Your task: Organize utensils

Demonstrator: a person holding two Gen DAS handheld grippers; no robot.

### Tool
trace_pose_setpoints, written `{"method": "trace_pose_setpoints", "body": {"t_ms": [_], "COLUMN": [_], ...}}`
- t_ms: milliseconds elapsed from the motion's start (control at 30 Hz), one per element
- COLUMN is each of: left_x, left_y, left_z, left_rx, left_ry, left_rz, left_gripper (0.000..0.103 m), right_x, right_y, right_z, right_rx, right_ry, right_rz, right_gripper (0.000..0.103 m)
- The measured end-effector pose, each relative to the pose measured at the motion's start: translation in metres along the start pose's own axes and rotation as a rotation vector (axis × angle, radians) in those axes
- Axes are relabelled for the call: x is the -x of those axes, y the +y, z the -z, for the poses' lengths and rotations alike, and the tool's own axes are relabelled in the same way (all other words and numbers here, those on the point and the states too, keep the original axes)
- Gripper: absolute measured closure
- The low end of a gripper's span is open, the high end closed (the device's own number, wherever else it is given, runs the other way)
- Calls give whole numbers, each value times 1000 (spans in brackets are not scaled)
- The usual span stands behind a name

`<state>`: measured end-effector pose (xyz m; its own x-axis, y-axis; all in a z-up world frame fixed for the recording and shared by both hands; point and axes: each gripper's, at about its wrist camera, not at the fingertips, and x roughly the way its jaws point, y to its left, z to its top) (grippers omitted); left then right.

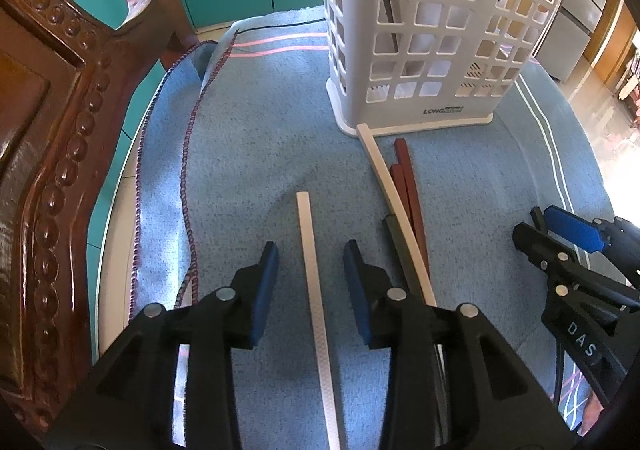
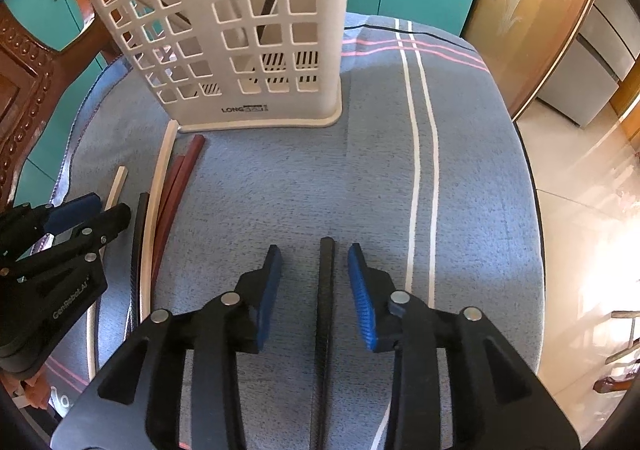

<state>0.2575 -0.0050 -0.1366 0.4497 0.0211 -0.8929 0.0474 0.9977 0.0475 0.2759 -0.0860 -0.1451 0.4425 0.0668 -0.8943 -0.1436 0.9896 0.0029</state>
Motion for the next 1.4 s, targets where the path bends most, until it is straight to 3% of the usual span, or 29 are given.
{"method": "trace_pose_setpoints", "body": {"t_ms": [433,467,533,600,767,900,1067,1267,1400], "left_x": [-1,-1,-1,-1,2,33,97,194,247], "left_y": [4,5,4,3,3,11,15,23,26], "left_z": [0,0,-1,-1,-2,-7,-7,-2,-17], "left_rx": [3,7,7,2,30,52,33,10,33], "left_ry": [4,4,2,-3,-22,-99,-242,-467,-623], "left_rz": [20,33,46,49,56,94,153,203,218], "left_gripper": [68,72,78,91,96,96,96,96,96], "right_x": [1,1,2,3,9,34,96,177,225], "right_y": [4,3,3,2,-3,-13,-28,-49,-61], "right_z": [1,1,1,1,4,-1,-4,-3,-10], "right_rx": [32,36,38,32,7,2,-34,-60,-87], "right_ry": [0,-1,0,3,-9,-93,-226,-392,-512], "right_rz": [5,-4,-21,-34,-78,-110,-212,-310,-348], "right_gripper": [70,73,90,95,96,96,96,96,96]}}
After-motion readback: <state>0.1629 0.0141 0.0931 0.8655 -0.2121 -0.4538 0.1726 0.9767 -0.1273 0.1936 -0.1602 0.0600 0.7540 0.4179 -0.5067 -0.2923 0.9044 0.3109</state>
